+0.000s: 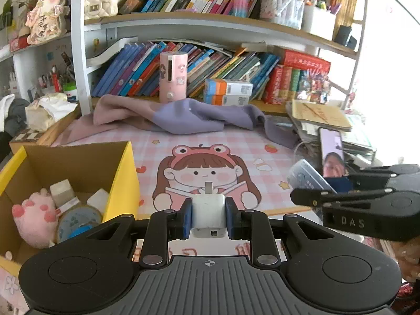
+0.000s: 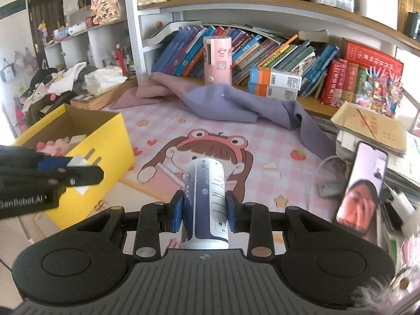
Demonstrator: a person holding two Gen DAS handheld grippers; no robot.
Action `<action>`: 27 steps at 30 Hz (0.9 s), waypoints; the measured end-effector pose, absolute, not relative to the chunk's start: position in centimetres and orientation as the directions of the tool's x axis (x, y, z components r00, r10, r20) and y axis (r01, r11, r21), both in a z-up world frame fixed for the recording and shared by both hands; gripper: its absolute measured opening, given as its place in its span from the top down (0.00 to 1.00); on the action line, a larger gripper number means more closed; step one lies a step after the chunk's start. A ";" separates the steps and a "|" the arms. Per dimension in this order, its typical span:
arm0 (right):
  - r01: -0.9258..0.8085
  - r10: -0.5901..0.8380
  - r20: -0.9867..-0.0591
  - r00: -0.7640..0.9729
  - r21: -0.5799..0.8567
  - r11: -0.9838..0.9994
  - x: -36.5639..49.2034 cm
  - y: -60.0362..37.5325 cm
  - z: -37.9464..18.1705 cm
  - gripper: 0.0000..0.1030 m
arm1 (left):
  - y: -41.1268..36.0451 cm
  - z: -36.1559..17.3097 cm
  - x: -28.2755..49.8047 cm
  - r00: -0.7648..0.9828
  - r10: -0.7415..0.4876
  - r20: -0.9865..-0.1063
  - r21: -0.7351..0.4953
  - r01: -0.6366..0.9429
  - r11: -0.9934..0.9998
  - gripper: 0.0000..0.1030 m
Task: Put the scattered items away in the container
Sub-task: 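Carry the charger and spray bottle with both grippers toward the yellow box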
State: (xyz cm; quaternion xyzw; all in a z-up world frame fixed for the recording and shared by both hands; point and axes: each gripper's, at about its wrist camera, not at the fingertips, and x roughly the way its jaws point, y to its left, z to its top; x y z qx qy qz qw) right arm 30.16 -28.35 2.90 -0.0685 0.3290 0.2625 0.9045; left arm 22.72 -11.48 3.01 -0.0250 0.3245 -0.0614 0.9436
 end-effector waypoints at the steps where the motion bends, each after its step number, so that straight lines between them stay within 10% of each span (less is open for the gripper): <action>1: -0.515 0.424 -0.632 0.649 0.045 0.856 29.4 -28.3 3.0 0.71 | -11.3 3.1 22.2 0.784 -0.141 -0.605 -0.089 0.109 0.990 0.77; 27: -0.443 0.358 -0.620 0.698 0.019 0.897 10.5 -20.8 3.1 0.70 | -2.2 2.9 5.2 0.801 -0.177 -0.571 -0.093 0.151 0.984 0.77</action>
